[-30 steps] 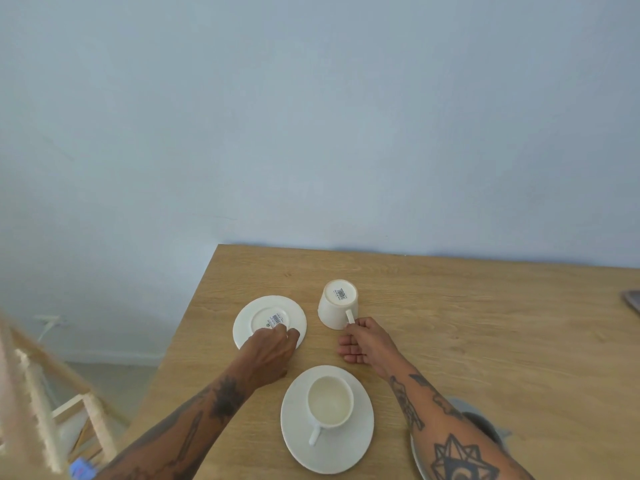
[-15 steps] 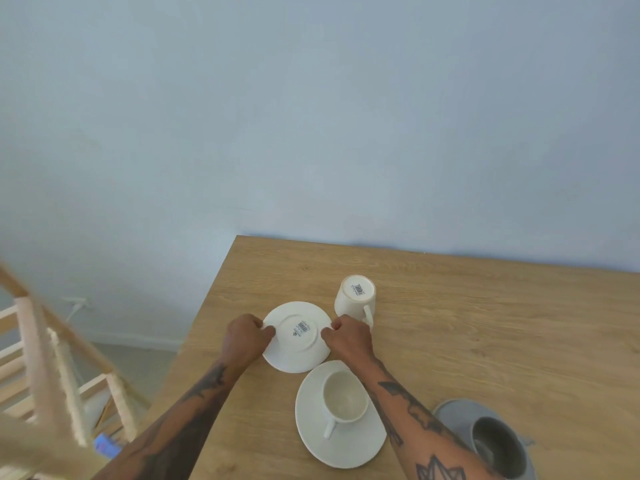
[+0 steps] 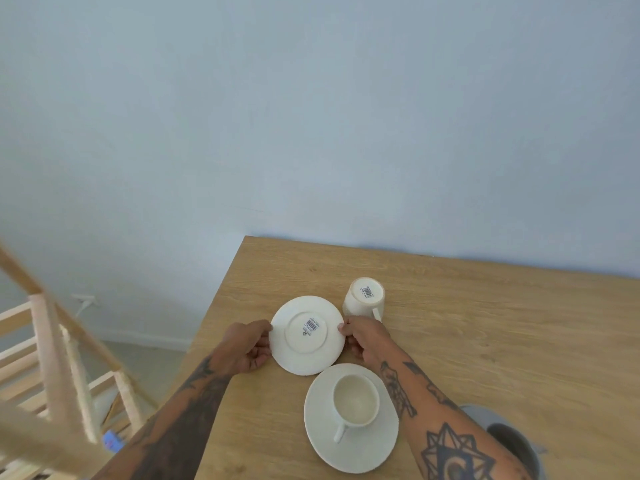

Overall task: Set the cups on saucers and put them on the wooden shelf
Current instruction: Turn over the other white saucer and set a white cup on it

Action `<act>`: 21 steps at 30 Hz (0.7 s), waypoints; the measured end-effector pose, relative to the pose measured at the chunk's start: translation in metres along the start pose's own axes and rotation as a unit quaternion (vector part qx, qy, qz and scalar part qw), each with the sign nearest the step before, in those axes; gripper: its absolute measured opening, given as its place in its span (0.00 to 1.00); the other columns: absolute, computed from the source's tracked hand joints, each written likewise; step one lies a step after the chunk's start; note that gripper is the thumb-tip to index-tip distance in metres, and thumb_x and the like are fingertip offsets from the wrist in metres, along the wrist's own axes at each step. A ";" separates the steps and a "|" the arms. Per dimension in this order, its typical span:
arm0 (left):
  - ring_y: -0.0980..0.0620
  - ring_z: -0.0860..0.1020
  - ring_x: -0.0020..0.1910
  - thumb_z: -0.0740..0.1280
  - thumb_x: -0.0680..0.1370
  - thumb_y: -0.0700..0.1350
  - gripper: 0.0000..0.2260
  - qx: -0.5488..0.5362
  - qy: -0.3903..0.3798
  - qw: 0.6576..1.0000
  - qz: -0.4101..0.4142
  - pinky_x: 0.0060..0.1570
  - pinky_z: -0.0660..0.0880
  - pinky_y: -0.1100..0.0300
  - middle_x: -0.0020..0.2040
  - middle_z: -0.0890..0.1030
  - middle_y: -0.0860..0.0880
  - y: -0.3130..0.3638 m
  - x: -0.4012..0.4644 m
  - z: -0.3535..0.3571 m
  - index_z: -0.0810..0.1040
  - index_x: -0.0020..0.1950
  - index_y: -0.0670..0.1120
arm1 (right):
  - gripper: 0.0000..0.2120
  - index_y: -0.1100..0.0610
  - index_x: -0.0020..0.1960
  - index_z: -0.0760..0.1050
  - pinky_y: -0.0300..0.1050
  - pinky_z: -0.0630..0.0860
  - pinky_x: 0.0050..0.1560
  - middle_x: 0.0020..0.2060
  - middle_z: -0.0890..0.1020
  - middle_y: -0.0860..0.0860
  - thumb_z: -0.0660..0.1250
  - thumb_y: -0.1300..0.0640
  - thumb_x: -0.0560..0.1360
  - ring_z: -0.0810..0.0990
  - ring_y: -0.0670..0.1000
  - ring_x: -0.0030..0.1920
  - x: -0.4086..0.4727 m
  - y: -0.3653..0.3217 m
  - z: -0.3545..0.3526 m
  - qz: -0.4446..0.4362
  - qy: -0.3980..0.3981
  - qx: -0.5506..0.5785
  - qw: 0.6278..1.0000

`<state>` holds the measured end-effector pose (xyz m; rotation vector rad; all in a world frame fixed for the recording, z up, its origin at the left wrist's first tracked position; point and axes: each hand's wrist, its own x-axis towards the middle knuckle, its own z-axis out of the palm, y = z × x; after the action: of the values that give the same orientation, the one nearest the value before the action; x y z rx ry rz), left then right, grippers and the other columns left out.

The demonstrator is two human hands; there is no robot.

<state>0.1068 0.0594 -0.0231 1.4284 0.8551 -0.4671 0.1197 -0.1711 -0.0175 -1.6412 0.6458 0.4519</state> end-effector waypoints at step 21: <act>0.44 0.80 0.44 0.67 0.78 0.31 0.08 -0.030 -0.045 0.992 0.111 0.39 0.83 0.55 0.51 0.83 0.37 -0.006 -0.021 -0.020 0.79 0.57 0.36 | 0.17 0.58 0.61 0.81 0.40 0.80 0.48 0.53 0.83 0.50 0.68 0.66 0.74 0.81 0.48 0.50 -0.021 0.007 0.001 -0.201 -0.036 -0.031 0.978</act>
<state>0.0847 0.0742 -0.0102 1.4166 0.6244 -0.3319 0.0990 -0.1674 -0.0101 -1.7540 0.2361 0.2356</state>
